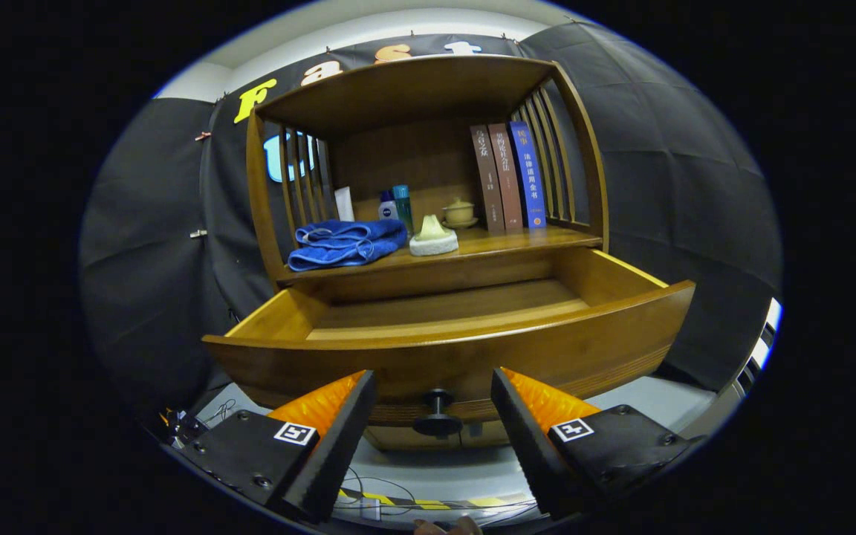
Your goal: Pull open the drawer, take out the items inside it, and place them on the countertop above the cabinet.
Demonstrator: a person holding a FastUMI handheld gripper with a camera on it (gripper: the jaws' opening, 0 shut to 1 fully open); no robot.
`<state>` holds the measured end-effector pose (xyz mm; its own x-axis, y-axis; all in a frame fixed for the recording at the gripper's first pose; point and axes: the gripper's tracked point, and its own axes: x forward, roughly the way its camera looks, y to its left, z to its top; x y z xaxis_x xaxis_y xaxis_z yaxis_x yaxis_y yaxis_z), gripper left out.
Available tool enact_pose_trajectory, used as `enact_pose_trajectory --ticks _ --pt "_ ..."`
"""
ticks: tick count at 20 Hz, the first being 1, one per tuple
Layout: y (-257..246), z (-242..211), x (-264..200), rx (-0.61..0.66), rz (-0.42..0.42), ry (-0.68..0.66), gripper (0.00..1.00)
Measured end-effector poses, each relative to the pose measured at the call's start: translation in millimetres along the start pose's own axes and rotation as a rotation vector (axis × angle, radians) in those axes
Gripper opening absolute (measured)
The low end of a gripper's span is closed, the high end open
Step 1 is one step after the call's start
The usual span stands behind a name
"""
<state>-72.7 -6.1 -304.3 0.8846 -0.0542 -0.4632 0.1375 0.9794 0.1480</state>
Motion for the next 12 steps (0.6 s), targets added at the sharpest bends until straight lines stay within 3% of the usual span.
enact_pose_trajectory --ticks 12 --pt "-2.6 14.0 44.5 0.003 -0.033 -0.001 0.98"
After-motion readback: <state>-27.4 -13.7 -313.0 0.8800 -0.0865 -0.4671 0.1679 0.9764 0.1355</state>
